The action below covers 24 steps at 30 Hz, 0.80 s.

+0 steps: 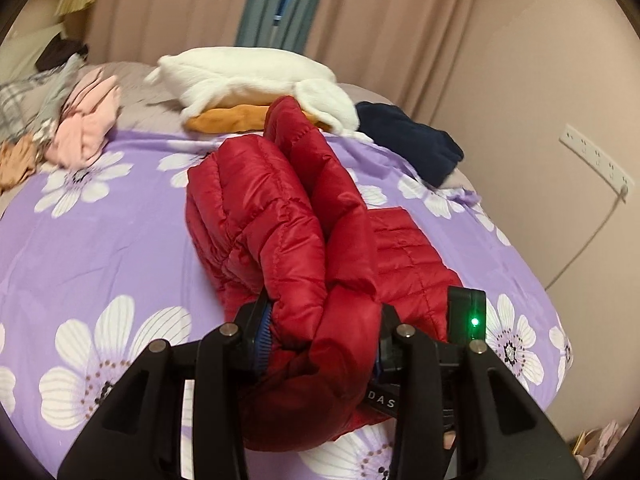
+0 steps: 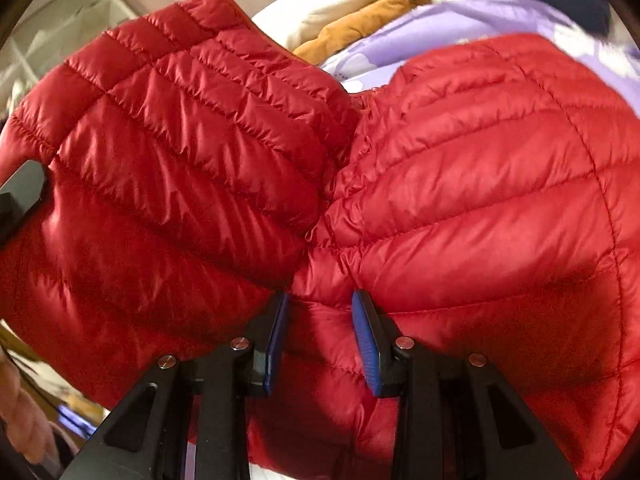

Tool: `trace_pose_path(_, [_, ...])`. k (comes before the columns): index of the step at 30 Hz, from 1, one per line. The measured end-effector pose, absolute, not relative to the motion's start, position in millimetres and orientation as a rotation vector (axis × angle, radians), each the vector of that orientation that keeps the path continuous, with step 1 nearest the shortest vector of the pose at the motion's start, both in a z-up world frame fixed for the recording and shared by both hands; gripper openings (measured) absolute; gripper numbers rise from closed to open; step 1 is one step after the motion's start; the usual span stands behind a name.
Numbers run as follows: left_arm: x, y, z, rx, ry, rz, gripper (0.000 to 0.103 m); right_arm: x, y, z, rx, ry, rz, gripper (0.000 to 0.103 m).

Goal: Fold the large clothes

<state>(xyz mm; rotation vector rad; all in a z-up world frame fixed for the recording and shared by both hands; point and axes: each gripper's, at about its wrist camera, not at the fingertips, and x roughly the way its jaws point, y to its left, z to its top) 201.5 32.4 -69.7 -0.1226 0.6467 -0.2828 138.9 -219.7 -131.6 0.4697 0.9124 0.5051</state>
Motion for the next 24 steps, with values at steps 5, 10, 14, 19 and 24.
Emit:
trace_pose_path(5, [207, 10, -67, -0.088, 0.653, -0.299, 0.038, 116, -246, -110, 0.490, 0.833, 0.485, 0.036])
trace_pose_path(10, [206, -7, -68, -0.042, 0.646, -0.306, 0.038, 76, -293, -88, 0.397, 0.736, 0.306, 0.036])
trace_pose_path(14, [207, -21, -69, -0.007, 0.649, -0.320, 0.038, 72, -324, -100, 0.417, 0.760, 0.191, 0.036])
trace_pose_path(19, [207, -45, -75, 0.059, 0.664, -0.359, 0.039, 77, -326, -121, 0.435, 0.819, 0.192, 0.036])
trace_pose_path(24, [212, -69, -89, 0.122, 0.702, -0.408, 0.042, 80, -336, -131, 0.512, 0.827, 0.229, 0.036])
